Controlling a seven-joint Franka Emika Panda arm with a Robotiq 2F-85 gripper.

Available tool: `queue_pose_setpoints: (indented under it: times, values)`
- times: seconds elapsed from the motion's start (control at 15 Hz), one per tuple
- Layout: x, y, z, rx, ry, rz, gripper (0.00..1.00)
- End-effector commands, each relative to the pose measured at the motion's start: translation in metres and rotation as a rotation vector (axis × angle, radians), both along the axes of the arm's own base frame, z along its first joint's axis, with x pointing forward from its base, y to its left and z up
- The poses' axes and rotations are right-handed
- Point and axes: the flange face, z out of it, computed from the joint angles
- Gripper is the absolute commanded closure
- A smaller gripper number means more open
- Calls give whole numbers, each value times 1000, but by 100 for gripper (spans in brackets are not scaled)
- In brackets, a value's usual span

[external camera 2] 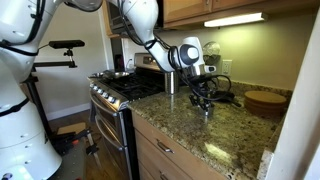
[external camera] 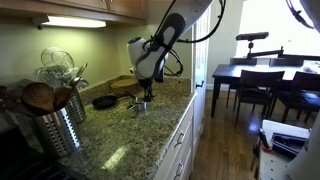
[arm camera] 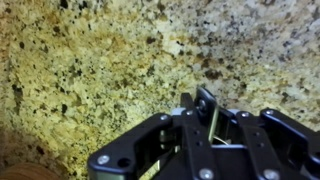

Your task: Unstack the silver measuring cups on the countertop

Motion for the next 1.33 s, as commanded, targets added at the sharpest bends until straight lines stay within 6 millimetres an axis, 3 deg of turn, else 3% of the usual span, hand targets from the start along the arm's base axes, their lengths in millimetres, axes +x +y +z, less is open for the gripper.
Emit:
queue_pose_setpoints:
  times: [0.0, 0.6, 0.87, 1.27]
  values:
    - [-4, -7, 9, -17, 10, -4, 93]
    - [-9, -7, 18, -37, -13, -17, 92]
    - [-21, 20, 24, -90, -60, 9, 92]
    - [-46, 63, 10, -107, -39, 32, 93]
